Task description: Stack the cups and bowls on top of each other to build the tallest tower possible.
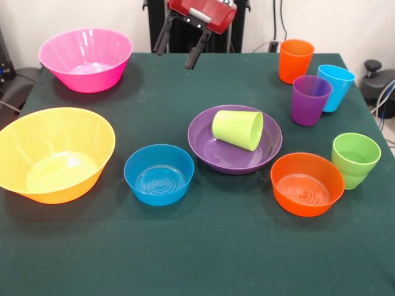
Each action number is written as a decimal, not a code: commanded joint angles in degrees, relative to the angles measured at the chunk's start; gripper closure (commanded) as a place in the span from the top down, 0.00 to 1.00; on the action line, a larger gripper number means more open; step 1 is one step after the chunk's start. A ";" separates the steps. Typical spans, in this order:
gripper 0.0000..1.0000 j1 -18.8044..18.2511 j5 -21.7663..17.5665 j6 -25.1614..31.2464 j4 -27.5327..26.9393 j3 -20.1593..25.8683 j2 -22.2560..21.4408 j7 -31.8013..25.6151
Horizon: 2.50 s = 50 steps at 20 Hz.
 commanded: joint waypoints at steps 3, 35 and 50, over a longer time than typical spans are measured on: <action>1.00 1.43 2.43 -3.09 -8.01 -1.73 12.12 37.41; 1.00 5.34 1.29 -10.42 -6.48 1.05 15.90 29.07; 1.00 4.91 3.20 -21.19 -14.76 -0.19 14.12 37.41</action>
